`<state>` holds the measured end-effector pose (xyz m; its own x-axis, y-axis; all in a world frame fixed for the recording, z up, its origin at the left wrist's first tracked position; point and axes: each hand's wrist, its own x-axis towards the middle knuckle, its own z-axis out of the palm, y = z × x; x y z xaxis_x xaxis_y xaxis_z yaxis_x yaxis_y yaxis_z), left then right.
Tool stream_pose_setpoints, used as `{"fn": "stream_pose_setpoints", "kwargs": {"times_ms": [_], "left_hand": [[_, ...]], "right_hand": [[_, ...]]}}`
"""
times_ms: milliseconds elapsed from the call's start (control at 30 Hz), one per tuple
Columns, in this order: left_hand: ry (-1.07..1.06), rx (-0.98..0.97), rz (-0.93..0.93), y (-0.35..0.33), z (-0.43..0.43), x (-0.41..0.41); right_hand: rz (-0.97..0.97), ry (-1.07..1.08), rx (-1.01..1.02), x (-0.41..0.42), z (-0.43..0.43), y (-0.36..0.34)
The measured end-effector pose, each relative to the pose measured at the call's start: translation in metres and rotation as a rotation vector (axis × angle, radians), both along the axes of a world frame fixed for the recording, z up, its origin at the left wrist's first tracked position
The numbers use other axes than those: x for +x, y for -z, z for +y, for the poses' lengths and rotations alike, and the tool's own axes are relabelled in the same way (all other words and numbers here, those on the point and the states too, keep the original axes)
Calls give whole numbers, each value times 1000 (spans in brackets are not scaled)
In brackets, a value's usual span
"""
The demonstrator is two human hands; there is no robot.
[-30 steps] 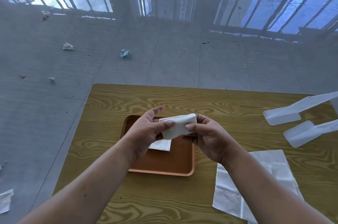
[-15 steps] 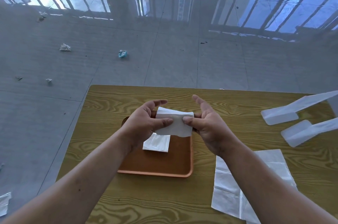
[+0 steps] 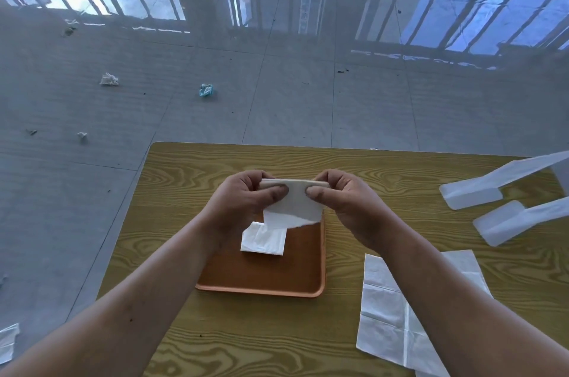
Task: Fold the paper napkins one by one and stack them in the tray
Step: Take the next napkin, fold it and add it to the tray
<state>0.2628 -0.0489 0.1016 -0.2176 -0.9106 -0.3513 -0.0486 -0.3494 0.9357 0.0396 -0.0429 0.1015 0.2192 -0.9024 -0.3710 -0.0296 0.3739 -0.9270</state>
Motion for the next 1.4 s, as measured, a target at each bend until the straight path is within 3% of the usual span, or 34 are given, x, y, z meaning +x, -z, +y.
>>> {"fn": "stream_pose_setpoints", "kwargs": {"times_ms": [67,167,300,467,600,767,900,1100,1167,1233,1300,1400], "left_hand": [[-33,79,180,-3,0,3],[-29,152,253,-2,3,4],[-5,254,149,9,12,8],[-40,263,130,24,19,12],[-59,261,71,32,20,19],[-67,352,172,50,19,33],[-80,277,15,77,23,38],[-49,85,-524,138,26,49],[8,-23,-690,150,29,50],[129,-250,-909,158,36,51],[324,-426,-1012,160,42,50],[623,-422,-1130,161,45,47]], "right_hand": [[-158,-40,91,1,3,1],[-253,10,196,9,9,5],[-312,163,280,16,12,10],[-176,111,347,24,17,21],[-225,121,356,27,18,28],[-266,99,382,30,17,44],[32,39,304,43,21,71],[414,-12,201,68,25,129],[666,-76,58,72,30,141],[937,-157,-217,72,40,150],[1034,-273,-403,70,49,154],[1081,-520,-408,70,58,157]]}}
